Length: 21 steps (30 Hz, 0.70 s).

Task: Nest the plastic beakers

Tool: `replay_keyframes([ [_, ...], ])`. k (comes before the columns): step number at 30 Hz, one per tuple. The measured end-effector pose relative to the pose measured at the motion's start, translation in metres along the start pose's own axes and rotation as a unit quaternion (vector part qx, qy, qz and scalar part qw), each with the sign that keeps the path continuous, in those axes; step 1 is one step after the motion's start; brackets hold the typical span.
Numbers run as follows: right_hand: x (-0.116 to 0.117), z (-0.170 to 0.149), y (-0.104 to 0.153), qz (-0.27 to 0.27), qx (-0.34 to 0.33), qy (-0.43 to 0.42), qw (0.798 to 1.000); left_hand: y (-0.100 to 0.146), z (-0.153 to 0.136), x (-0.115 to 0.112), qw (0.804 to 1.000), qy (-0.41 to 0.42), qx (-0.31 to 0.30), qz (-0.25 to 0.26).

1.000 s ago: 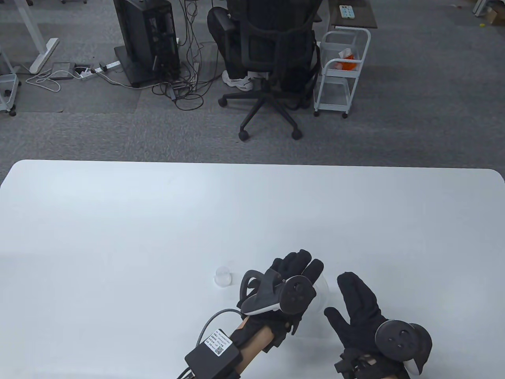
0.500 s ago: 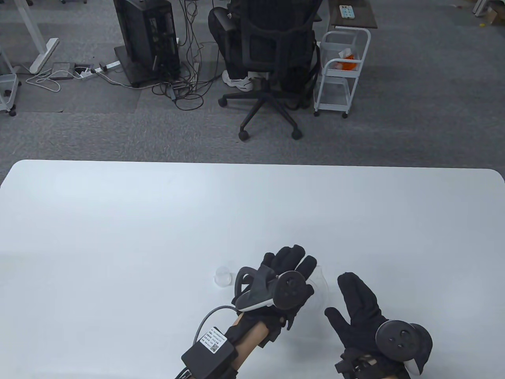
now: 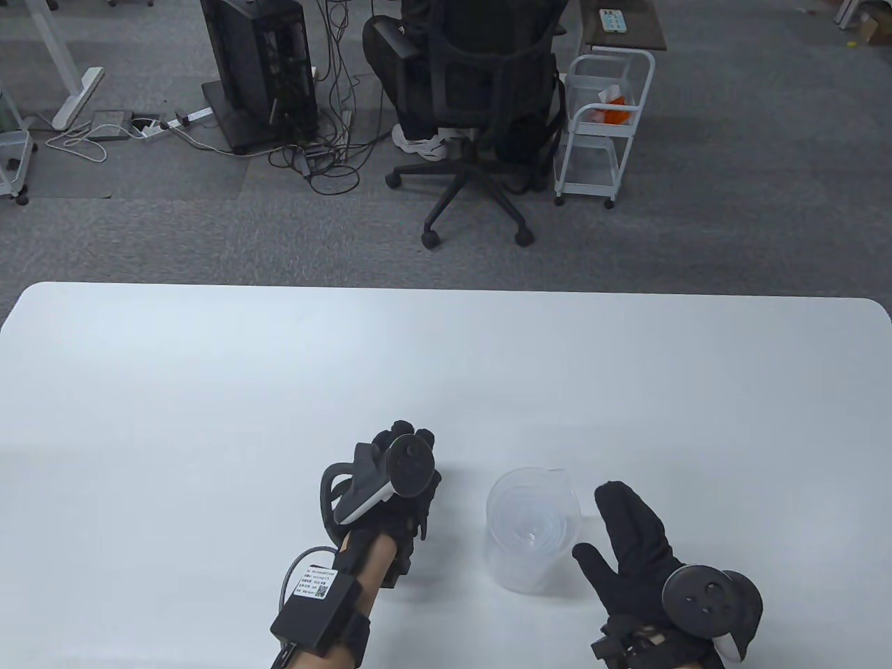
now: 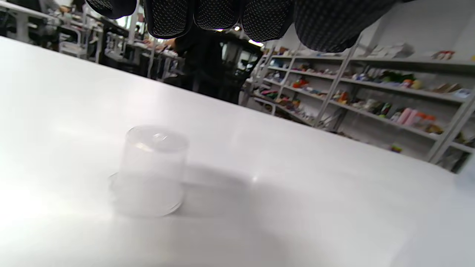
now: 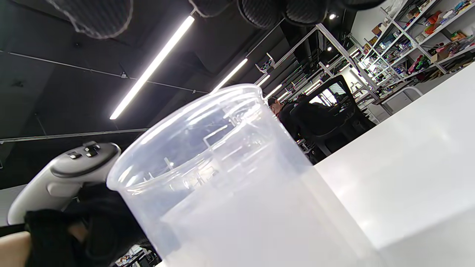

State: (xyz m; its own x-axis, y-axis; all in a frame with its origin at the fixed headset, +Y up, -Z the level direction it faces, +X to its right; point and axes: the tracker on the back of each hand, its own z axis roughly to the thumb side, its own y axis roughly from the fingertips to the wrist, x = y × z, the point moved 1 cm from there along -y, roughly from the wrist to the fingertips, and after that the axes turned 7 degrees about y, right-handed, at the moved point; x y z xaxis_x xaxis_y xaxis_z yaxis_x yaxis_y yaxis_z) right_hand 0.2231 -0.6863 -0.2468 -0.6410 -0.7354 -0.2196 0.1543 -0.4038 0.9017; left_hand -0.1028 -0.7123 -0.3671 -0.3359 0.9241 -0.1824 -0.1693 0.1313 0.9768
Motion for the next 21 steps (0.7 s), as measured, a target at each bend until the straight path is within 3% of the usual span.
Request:
replay_keyframes([
  [11,0.0,0.0,0.0,-0.001,-0.001,0.0,1.0,-0.014,-0.02,-0.036,0.997,-0.026,0.059,-0.039],
  [21,0.0,-0.001,0.001,-0.003,0.001,-0.001,1.0,-0.016,-0.023,-0.049,0.996,-0.054,0.069,-0.015],
])
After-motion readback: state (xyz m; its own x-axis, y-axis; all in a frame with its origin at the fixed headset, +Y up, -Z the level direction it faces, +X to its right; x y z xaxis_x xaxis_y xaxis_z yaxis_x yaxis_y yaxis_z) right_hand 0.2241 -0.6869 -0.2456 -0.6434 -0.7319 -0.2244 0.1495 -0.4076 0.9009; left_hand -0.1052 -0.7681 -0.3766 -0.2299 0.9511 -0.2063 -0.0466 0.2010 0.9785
